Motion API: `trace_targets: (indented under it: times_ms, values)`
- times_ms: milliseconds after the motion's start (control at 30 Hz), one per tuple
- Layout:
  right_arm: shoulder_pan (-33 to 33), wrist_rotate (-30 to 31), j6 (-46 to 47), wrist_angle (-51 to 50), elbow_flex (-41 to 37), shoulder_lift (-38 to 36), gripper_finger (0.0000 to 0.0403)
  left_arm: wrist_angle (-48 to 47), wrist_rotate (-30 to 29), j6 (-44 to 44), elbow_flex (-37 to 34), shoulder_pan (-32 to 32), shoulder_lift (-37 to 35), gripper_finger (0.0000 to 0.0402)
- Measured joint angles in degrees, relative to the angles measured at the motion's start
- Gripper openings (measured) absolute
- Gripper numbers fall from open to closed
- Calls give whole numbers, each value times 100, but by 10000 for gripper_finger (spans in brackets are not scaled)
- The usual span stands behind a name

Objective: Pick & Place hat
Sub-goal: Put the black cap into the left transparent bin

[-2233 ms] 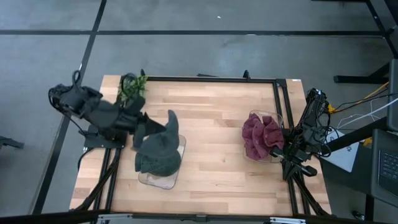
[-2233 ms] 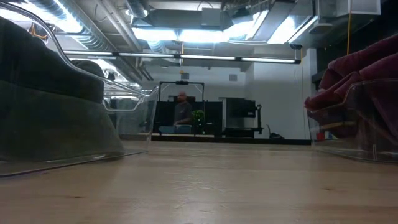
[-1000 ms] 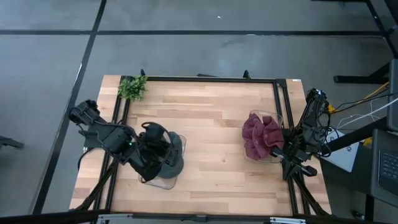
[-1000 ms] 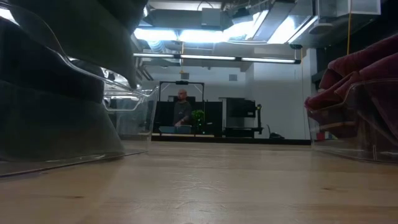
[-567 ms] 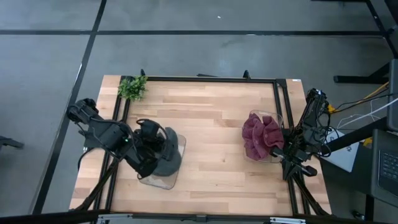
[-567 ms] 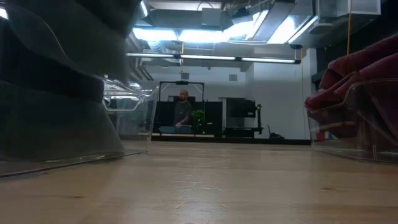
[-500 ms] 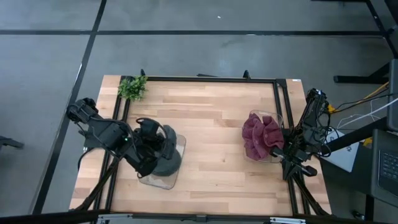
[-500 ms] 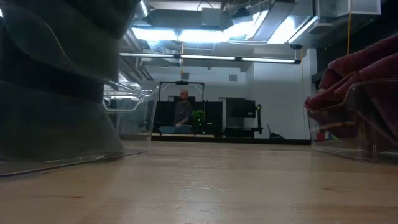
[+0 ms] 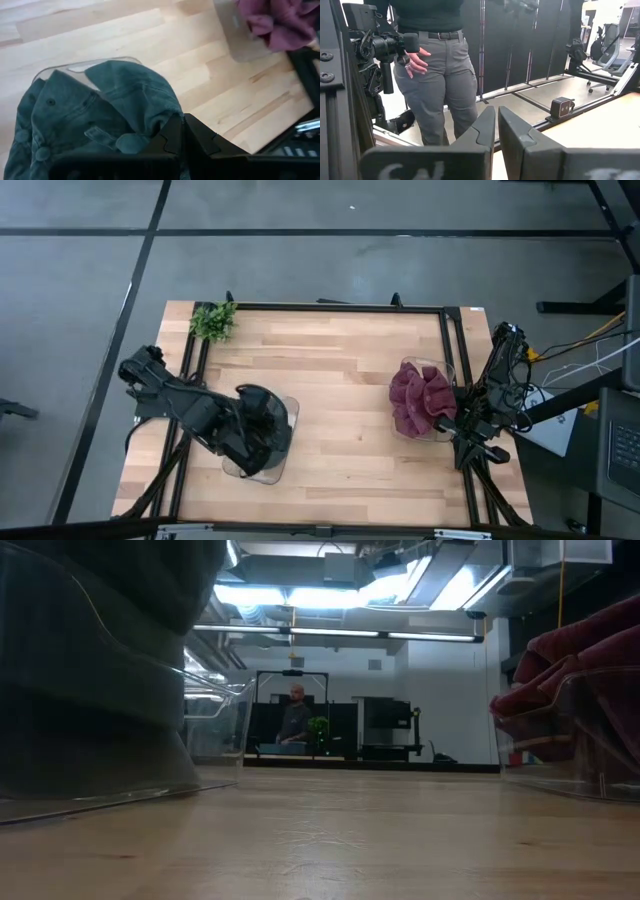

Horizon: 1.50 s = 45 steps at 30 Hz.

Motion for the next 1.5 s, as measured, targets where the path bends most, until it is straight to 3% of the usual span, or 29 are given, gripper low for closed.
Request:
trace_targets:
  times_ms: [567, 867, 1133, 1500]
  values:
    - [-1, 0, 0, 0, 0, -1, 24, -463, 252, 63, 0, -61, 533, 3]
    - [0, 0, 0, 1, 0, -1, 24, -432, 750, 613, -557, -2, 550, 3]
    - [0, 0, 0, 1, 0, 1, 24, -426, 820, 1139, -932, 158, 550, 4]
    - [0, 0, 0, 0, 0, -1, 24, -428, 1386, 1867, -1276, 428, 548, 26]
